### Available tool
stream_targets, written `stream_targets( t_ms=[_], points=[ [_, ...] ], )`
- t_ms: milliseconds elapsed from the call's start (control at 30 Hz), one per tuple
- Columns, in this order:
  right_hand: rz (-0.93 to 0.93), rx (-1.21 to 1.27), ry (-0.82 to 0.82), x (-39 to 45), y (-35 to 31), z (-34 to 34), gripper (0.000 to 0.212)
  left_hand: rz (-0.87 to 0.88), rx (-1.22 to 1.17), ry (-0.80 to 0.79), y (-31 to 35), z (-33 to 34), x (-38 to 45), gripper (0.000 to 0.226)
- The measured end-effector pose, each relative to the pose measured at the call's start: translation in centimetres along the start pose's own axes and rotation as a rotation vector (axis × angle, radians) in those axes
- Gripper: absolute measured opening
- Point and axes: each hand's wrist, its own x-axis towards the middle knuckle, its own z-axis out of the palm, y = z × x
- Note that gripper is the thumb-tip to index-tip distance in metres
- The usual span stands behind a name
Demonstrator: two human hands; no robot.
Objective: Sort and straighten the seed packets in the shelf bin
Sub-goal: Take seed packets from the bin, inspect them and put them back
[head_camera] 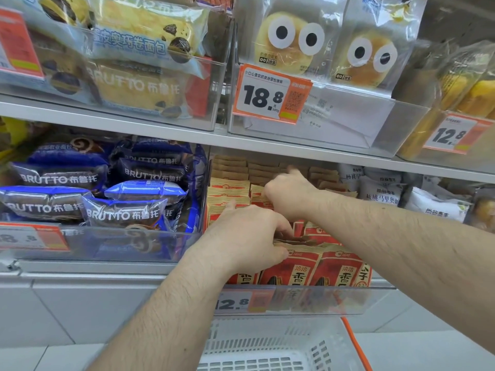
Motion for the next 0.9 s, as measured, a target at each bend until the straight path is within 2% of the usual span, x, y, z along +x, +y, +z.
stream_targets(
  t_ms=[67,333,500,633,800,900],
  points=[
    [-0.012,-0.006,-0.017,0.3,-0.1,0.3,0.006,0.001,0.001,0.008,0.0,0.1,0.0,0.039],
    [-0.005,0.135,-0.108,0.7,0.7,0.0,0.016,0.001,-0.02,0.007,-0.2,0.0,-0.2,0.045],
    [0.058,0.32,0.018,0.5,2.1,0.2,0.029,-0.002,-0.023,0.005,-0.3,-0.1,-0.3,0.046],
    [0.112,0.343,0.013,0.2,2.1,1.0,0.038,-0.01,-0.019,-0.004,-0.2,-0.2,-0.3,0.047],
    [0.147,0.355,0.062,-0.6,2.5,-0.1,0.033,-0.018,-0.032,-0.014,-0.1,-0.3,-0.5,0.048],
    [0.151,0.535,0.15,-2.3,3.2,-1.3,0.027,-0.026,-0.039,-0.015,-0.1,-0.4,-0.7,0.048]
  ],
)
